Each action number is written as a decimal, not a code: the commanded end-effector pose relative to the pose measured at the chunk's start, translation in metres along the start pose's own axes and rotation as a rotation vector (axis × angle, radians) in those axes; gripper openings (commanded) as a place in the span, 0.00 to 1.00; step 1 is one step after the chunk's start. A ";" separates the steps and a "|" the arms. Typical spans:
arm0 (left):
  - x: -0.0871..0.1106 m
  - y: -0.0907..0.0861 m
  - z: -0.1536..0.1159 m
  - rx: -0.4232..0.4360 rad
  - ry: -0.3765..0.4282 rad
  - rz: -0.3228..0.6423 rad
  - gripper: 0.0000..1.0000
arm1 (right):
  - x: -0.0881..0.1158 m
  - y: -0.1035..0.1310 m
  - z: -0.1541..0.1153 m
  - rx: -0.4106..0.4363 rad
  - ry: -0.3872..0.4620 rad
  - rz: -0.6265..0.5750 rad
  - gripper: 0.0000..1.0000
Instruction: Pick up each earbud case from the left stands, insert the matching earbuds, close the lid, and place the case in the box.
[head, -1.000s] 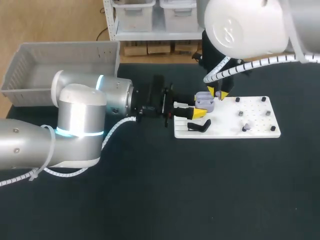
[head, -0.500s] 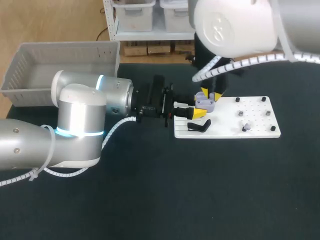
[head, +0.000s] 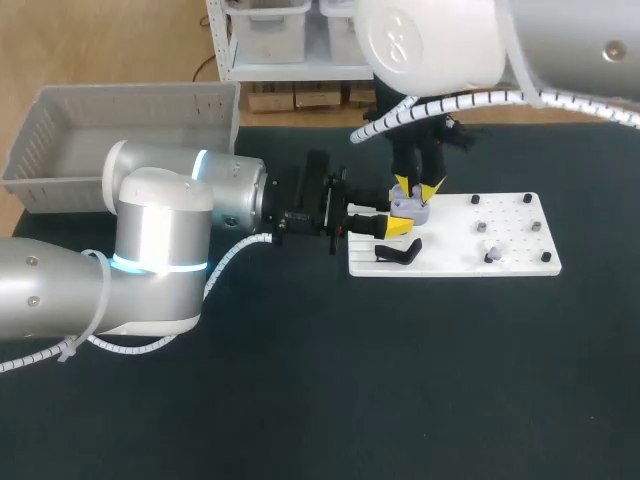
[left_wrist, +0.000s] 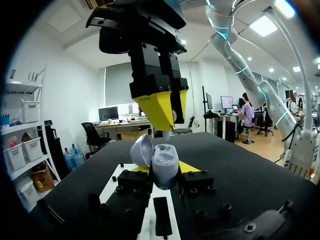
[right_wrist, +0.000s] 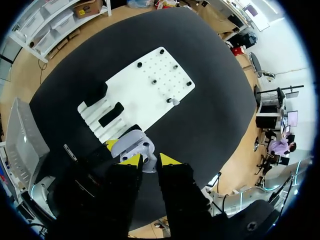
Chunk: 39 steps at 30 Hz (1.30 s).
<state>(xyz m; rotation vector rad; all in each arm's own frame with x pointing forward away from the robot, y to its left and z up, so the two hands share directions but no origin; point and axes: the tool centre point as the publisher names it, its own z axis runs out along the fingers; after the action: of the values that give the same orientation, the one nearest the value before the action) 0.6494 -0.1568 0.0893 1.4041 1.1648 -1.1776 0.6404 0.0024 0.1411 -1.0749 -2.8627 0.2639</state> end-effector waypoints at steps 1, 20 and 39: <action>0.000 -0.002 0.000 -0.006 -0.001 0.003 0.00 | -0.002 0.001 0.001 0.001 0.004 0.004 0.00; 0.000 -0.002 0.000 -0.006 -0.001 0.003 0.00 | -0.003 0.005 0.009 -0.005 0.022 0.004 0.00; 0.000 -0.002 0.000 -0.006 -0.001 0.003 0.00 | -0.008 0.004 0.016 -0.004 0.004 0.017 0.00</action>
<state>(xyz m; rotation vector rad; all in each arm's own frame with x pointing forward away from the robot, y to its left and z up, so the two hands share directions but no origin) 0.6496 -0.1566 0.0888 1.4033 1.1652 -1.1771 0.6482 -0.0015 0.1266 -1.0934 -2.8455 0.2594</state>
